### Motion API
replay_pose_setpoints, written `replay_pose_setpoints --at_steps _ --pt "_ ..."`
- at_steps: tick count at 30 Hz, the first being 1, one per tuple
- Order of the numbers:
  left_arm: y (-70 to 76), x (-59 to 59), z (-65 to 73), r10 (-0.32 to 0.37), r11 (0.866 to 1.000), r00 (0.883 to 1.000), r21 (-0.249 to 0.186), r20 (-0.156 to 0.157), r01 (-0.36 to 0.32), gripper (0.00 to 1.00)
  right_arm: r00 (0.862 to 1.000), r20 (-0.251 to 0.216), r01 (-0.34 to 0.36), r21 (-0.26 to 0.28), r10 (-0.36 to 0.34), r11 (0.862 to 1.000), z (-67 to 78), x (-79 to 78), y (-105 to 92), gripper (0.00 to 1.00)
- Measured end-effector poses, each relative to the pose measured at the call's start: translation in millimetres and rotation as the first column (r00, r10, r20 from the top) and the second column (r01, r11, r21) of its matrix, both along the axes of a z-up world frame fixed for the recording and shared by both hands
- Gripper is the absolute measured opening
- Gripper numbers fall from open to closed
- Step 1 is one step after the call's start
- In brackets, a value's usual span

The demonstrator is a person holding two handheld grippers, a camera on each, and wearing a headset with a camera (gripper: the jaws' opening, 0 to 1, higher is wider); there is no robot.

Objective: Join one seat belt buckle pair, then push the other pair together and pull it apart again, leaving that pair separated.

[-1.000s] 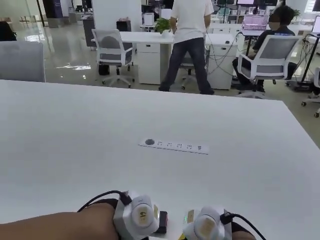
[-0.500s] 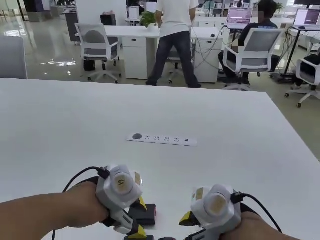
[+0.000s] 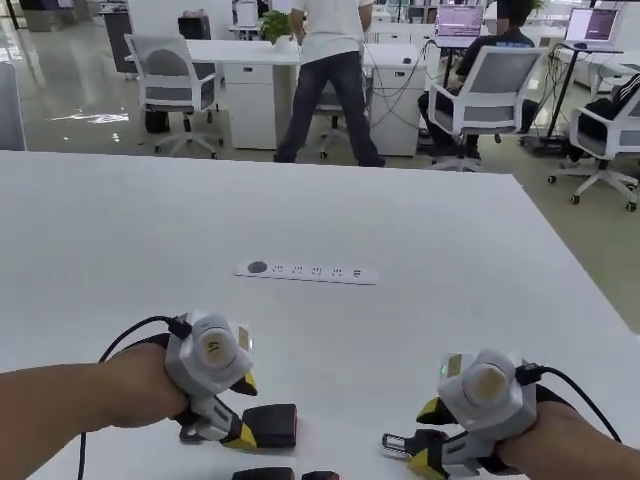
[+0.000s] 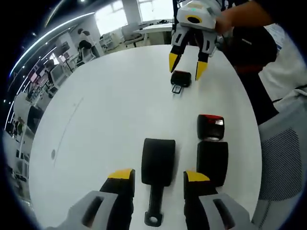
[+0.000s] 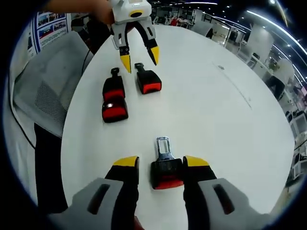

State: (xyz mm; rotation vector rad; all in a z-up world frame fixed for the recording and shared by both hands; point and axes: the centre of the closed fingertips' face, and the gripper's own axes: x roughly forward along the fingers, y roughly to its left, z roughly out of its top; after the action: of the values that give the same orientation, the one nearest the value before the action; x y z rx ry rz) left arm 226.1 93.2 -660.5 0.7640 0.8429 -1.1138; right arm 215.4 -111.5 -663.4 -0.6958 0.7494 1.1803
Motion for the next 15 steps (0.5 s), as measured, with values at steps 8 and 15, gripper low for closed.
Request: replay_pose_setpoints --at_steps 8,15 --pt "-4.3 -1.1 -14.3 -0.041 0.999 0.998 0.028 -0.039 0.042 0.4 1.0 -0.003 -0.009 -0.054 0.009 0.999 -11.9 -1.0 -10.3 0.34" --pt "-6.0 -0.8 -24.2 -0.072 0.997 0.994 0.028 -0.086 0.075 0.39 0.999 -0.031 0.012 -0.062 -0.013 0.998 -25.0 3.2 -13.4 0.35"
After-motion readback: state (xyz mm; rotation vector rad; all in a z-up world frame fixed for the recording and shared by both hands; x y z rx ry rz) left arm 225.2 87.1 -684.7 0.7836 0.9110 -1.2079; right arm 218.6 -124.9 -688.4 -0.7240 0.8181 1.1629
